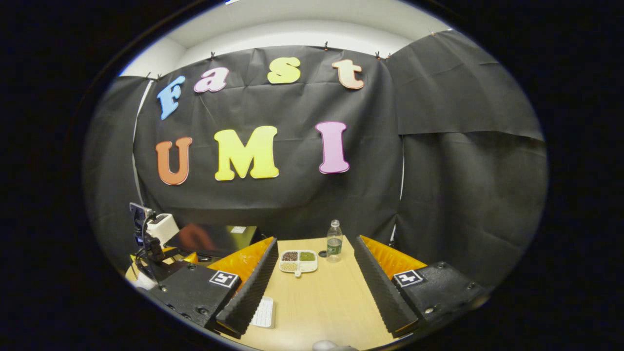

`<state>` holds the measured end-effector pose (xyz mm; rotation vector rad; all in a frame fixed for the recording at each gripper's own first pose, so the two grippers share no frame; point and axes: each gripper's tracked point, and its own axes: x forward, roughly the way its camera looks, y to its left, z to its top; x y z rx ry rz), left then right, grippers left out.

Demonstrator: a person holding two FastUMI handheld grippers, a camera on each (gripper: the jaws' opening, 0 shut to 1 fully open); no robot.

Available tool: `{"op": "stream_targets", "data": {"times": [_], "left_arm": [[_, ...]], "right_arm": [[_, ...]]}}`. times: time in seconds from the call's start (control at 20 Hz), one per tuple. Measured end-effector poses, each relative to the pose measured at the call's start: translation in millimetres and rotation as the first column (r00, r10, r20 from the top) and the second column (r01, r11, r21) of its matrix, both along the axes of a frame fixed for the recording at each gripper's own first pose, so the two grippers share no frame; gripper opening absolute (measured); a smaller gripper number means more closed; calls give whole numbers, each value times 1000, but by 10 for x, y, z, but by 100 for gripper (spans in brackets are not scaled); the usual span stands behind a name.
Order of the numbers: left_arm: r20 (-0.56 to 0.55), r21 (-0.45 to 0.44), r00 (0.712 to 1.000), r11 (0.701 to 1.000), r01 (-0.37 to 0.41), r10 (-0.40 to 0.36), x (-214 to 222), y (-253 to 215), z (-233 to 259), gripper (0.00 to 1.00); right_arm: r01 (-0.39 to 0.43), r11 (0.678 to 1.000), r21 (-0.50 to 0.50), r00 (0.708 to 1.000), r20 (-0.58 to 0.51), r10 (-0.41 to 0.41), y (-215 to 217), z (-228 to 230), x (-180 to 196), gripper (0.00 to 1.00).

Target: Open the electric oven with the left hand, put the food in, and close the electric oven.

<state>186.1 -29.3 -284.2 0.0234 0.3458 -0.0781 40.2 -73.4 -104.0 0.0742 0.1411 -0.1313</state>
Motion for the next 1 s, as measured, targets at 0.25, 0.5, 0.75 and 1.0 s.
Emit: {"op": "stream_targets", "data": {"times": [0.25,0.5,0.75,1.0], "left_arm": [[42,40,999,999,-31,29,-81,101,233,97],[158,22,985,997,-68,64,-392,277,1049,96],[238,-26,966,995,-96,99,-805,509,1861,96],[298,-18,948,993,-116,116,-1143,680,2451,96]], "right_arm": [[-4,1000,-18,1000,22,5,18,114,-6,100],[-36,998,-47,996,77,39,237,371,41,96],[-82,996,-40,991,104,86,542,538,120,96],[-100,995,-25,988,117,102,762,645,186,95]]}}
